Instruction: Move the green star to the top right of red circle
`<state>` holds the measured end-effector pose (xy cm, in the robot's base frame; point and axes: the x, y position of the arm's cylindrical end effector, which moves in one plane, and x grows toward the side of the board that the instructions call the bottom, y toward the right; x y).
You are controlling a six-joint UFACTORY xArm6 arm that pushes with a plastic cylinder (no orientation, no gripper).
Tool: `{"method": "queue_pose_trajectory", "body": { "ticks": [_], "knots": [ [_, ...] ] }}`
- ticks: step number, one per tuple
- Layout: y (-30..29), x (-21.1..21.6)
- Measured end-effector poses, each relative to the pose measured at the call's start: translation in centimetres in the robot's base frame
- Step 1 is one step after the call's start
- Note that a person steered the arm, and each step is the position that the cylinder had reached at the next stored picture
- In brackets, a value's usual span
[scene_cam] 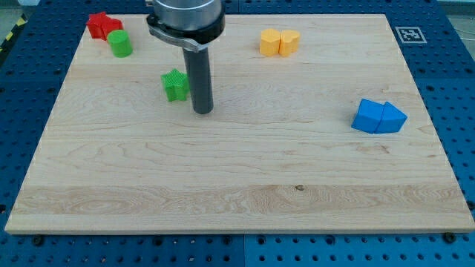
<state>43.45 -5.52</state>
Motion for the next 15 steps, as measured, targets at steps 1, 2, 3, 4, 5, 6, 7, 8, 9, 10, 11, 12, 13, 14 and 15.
{"method": "queue_pose_trajectory", "body": {
  "ticks": [1, 2, 3, 4, 5, 6, 7, 8, 9, 10, 11, 12, 13, 14, 15],
  "knots": [
    [-0.7, -0.2],
    [-3.9, -2.1],
    [-6.9, -5.3],
    [-9.0, -8.5],
    [-10.3, -11.3],
    [-11.7, -13.5],
    [-13.1, -15.4],
    [-14.1, -16.5],
    [-14.1, -16.5],
    [-11.8, -15.8],
    [-8.3, -15.6],
    [-4.8, -15.5],
    [-1.1, -14.2],
    [2.1, -10.3],
    [5.0, -6.2]
  ]
}}
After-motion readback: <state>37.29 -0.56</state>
